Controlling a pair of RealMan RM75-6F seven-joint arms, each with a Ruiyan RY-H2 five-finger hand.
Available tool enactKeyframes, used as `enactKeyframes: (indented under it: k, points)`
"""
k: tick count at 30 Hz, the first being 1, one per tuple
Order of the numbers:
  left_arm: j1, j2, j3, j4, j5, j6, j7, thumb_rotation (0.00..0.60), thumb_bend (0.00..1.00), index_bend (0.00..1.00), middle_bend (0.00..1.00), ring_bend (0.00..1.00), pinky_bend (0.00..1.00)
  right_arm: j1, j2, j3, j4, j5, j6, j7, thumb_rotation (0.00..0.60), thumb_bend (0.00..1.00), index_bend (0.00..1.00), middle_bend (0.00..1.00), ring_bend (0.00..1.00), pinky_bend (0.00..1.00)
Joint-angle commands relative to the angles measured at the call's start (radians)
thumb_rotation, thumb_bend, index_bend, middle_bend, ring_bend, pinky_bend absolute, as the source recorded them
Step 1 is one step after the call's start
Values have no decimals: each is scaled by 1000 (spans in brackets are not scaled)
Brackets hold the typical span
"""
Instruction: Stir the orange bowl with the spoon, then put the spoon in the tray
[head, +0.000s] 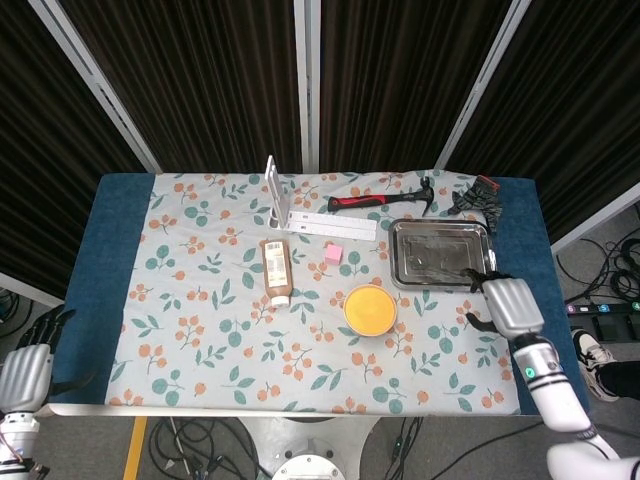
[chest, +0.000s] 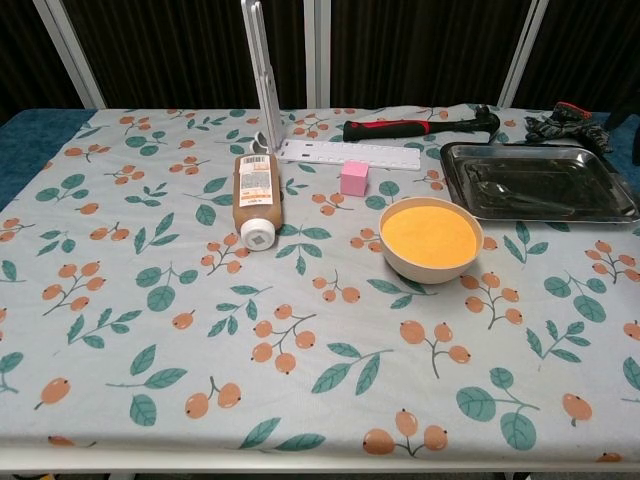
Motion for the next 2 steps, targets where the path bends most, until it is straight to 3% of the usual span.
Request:
enactKeyframes:
  k: [1, 2]
  points:
    - [-2, 0, -2, -3, 1, 1, 3, 600, 120, 184, 154, 99, 182, -180, 50, -84, -36, -185, 217, 138, 600, 206, 172, 223, 86, 194]
    - [-4, 1, -3, -6, 1, 2, 5, 600, 120, 184, 153, 99, 182, -208, 42, -91, -26, -205, 254, 144, 600, 207, 168, 216, 82, 188]
